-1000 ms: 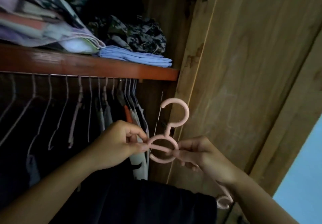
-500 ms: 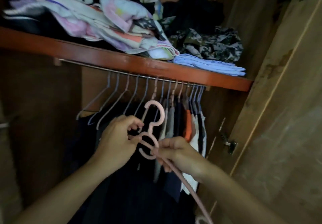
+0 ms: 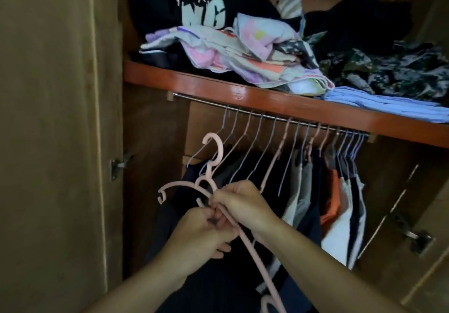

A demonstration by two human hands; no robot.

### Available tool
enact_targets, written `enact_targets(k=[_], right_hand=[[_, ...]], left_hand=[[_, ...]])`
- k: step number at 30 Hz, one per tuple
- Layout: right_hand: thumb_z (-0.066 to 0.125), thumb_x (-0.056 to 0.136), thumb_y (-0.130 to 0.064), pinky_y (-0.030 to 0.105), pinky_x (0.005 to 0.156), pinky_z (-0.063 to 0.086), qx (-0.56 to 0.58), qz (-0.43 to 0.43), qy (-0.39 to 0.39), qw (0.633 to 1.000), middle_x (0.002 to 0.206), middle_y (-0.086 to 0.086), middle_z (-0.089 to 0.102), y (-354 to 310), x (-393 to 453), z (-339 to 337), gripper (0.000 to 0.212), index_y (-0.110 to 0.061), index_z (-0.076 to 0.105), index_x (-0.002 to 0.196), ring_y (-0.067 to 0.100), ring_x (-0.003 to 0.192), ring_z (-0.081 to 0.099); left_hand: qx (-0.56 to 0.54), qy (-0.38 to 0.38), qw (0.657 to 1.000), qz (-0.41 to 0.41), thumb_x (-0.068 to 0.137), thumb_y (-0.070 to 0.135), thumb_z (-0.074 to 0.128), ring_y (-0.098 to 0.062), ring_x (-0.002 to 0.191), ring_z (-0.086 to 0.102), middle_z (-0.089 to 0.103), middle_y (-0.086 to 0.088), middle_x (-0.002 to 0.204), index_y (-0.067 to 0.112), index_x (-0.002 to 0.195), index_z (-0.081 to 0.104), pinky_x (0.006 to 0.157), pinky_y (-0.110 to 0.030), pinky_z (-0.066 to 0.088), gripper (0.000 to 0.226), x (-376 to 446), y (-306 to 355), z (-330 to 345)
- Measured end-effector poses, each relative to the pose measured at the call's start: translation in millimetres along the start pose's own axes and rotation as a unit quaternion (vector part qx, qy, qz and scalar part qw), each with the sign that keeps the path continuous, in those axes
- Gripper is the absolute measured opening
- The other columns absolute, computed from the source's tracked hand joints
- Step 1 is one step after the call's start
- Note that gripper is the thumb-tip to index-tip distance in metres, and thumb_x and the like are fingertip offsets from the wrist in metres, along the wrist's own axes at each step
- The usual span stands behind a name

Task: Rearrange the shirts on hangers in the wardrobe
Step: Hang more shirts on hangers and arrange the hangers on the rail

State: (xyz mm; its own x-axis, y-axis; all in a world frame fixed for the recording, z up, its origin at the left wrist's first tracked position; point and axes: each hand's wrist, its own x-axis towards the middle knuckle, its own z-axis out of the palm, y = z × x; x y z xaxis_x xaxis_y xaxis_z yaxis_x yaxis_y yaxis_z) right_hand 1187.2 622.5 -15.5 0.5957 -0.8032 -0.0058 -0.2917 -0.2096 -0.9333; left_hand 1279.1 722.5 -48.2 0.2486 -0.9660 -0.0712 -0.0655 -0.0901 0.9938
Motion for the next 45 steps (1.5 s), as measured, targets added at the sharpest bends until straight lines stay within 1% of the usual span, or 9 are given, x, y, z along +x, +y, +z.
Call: enact_targets(k=[4, 10, 15, 19, 22, 26, 30, 35, 45], right_hand=[[0.066, 0.072, -0.023, 0.047, 0.070, 0.060, -0.024, -0.024, 0.016, 0.999, 0.071, 0.021, 0.072, -16, 20, 30, 0.022, -0.003, 0.074, 0.071, 0.026, 0.060, 0.067], [0.063, 0.063, -0.037, 0.042, 0.069, 0.057, -0.106, -0.084, 0.037, 0.990, 0.059, 0.006, 0.069, -27, 48, 55, 0.028, -0.011, 0.073, 0.063, 0.021, 0.062, 0.068], [0.063, 0.076, -0.036, 0.022, 0.052, 0.048, -0.065, -0.110, -0.041, 0.991, 0.057, 0.005, 0.068, -19, 74, 58, 0.022, -0.019, 0.076, 0.068, 0.013, 0.053, 0.062], [0.050, 0.091, -0.019, 0.027, 0.060, 0.051, -0.109, -0.154, 0.036, 0.981, 0.066, -0.001, 0.071, -5, 117, 51, 0.024, -0.022, 0.072, 0.081, 0.010, 0.064, 0.067], [0.052, 0.094, -0.017, 0.036, 0.081, 0.054, -0.253, -0.205, 0.077, 0.942, 0.091, -0.007, 0.074, 2, 150, 39, 0.021, -0.025, 0.072, 0.095, 0.014, 0.088, 0.068], [0.049, 0.099, -0.020, 0.040, 0.091, 0.048, -0.437, -0.288, 0.030, 0.851, 0.122, 0.002, 0.067, 4, 193, 25, 0.030, -0.019, 0.065, 0.124, 0.026, 0.111, 0.056], [0.045, 0.101, -0.022, 0.036, 0.091, 0.042, -0.531, -0.334, -0.038, 0.778, 0.117, 0.000, 0.067, 16, 224, 16, 0.031, -0.020, 0.066, 0.124, 0.024, 0.111, 0.052], [0.051, 0.099, -0.023, 0.036, 0.086, 0.043, -0.495, -0.375, -0.035, 0.783, 0.097, 0.003, 0.067, 37, 230, -3, 0.021, -0.014, 0.069, 0.096, 0.026, 0.100, 0.054], [0.056, 0.097, -0.038, 0.028, 0.078, 0.035, -0.477, -0.337, -0.005, 0.812, 0.081, -0.004, 0.056, 59, 211, -39, 0.028, -0.014, 0.065, 0.085, 0.015, 0.102, 0.048]], left_hand=[[-0.103, 0.027, 0.994, -0.004, 0.086, 0.014, 0.073, -0.026, 0.080, 0.075, 0.076, -0.010, 0.086, 0.014, 0.102, 0.069, 0.070, -0.035, 0.062, 0.016, -1, 7, -22], [-0.125, 0.072, 0.990, -0.002, 0.083, -0.011, 0.057, -0.036, 0.063, 0.071, 0.069, -0.031, 0.088, 0.005, 0.102, 0.063, 0.054, -0.035, 0.058, 0.026, 6, 10, -50], [-0.085, 0.096, 0.992, 0.006, 0.089, -0.009, 0.051, -0.018, 0.053, 0.063, 0.074, -0.014, 0.077, 0.011, 0.109, 0.061, 0.048, -0.025, 0.049, 0.030, 17, 7, -75], [-0.053, 0.166, 0.985, -0.002, 0.094, -0.009, 0.041, -0.011, 0.049, 0.056, 0.074, -0.012, 0.079, 0.011, 0.120, 0.056, 0.045, -0.022, 0.041, 0.036, 44, 4, -94], [-0.020, 0.202, 0.979, 0.001, 0.093, -0.010, 0.041, -0.008, 0.046, 0.053, 0.071, -0.010, 0.078, 0.008, 0.115, 0.066, 0.044, -0.020, 0.040, 0.038, 65, 2, -107], [0.012, 0.249, 0.968, 0.014, 0.090, -0.012, 0.041, -0.008, 0.045, 0.053, 0.069, -0.006, 0.068, 0.012, 0.092, 0.072, 0.042, -0.017, 0.039, 0.039, 95, 4, -118], [0.031, 0.296, 0.954, 0.020, 0.090, -0.013, 0.045, -0.010, 0.042, 0.055, 0.068, -0.007, 0.064, 0.015, 0.082, 0.066, 0.039, -0.015, 0.039, 0.036, 127, 10, -124], [0.064, 0.332, 0.940, 0.035, 0.086, -0.013, 0.050, -0.008, 0.040, 0.056, 0.069, -0.011, 0.067, 0.014, 0.084, 0.065, 0.037, -0.015, 0.039, 0.031, 157, 12, -129], [0.144, 0.331, 0.928, 0.091, 0.083, -0.013, 0.043, -0.017, 0.049, 0.057, 0.070, -0.015, 0.071, 0.011, 0.079, 0.069, 0.055, -0.030, 0.051, 0.036, 226, 16, -126]])
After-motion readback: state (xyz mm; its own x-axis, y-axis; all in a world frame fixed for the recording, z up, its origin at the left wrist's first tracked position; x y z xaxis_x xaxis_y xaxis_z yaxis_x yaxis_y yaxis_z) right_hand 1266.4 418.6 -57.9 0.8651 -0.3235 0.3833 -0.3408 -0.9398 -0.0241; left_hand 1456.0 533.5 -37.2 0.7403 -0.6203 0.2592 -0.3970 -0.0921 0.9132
